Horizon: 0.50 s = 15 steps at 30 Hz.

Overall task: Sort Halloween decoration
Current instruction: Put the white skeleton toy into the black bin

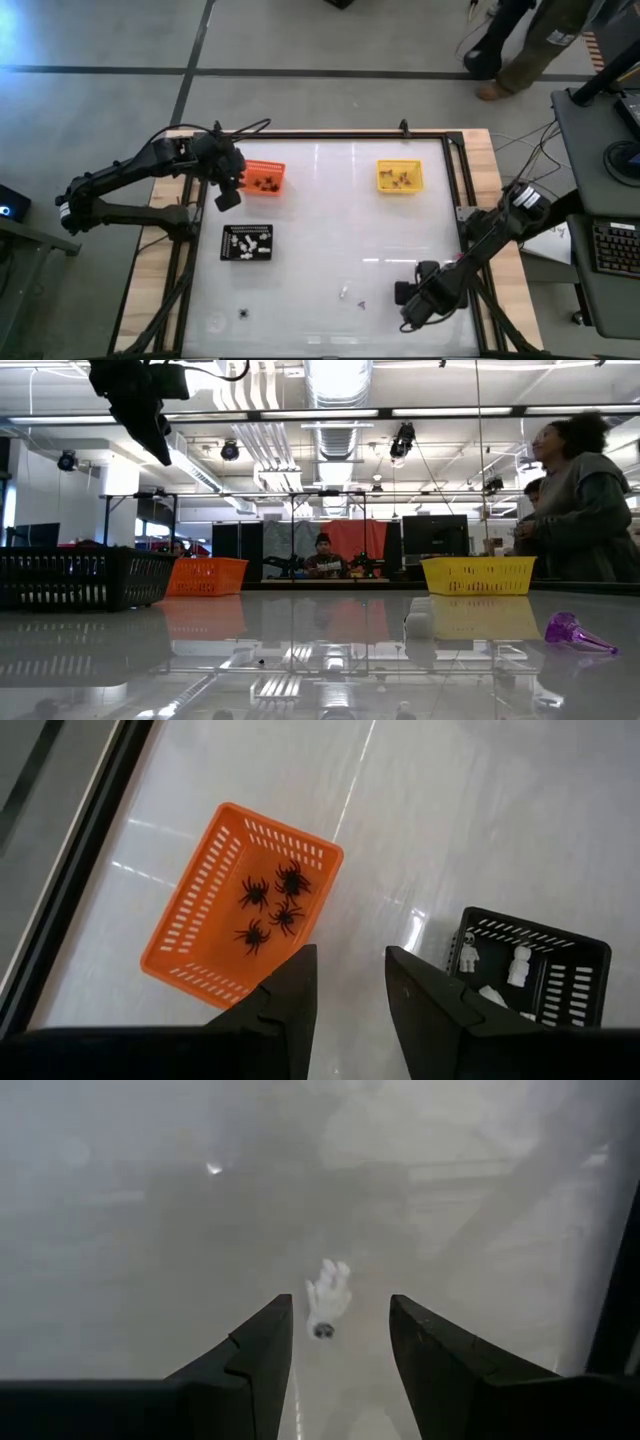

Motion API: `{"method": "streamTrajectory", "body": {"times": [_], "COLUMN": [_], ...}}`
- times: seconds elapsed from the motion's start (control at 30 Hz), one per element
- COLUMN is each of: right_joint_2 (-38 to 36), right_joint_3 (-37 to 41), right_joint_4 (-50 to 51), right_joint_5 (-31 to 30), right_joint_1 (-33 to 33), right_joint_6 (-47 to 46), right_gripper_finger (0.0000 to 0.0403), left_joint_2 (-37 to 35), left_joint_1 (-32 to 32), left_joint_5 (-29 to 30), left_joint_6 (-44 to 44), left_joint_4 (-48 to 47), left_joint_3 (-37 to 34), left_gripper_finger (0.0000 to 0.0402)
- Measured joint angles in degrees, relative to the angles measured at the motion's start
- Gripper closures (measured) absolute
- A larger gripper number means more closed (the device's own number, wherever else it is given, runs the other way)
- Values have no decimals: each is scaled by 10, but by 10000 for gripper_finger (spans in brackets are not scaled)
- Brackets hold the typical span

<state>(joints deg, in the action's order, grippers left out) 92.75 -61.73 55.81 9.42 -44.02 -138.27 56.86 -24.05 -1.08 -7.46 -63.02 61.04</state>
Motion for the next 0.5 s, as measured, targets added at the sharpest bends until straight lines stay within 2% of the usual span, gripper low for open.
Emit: {"method": "streamTrajectory", "body": {"times": [0.3,0.5], "right_joint_2": [10,20], "right_joint_3": [10,51], "right_joint_4": [-17,-107], "right_joint_5": [-4,-5], "right_joint_1": [-16,-16], "right_joint_6": [1,3], "right_gripper_finger": [243,243], "left_joint_2": [1,1], "left_joint_1": [0,0], "left_joint_5": [0,0], "left_joint_6": [0,0], "left_joint_4": [1,2], "left_joint_3": [0,0], "left_gripper_finger": [299,299]}}
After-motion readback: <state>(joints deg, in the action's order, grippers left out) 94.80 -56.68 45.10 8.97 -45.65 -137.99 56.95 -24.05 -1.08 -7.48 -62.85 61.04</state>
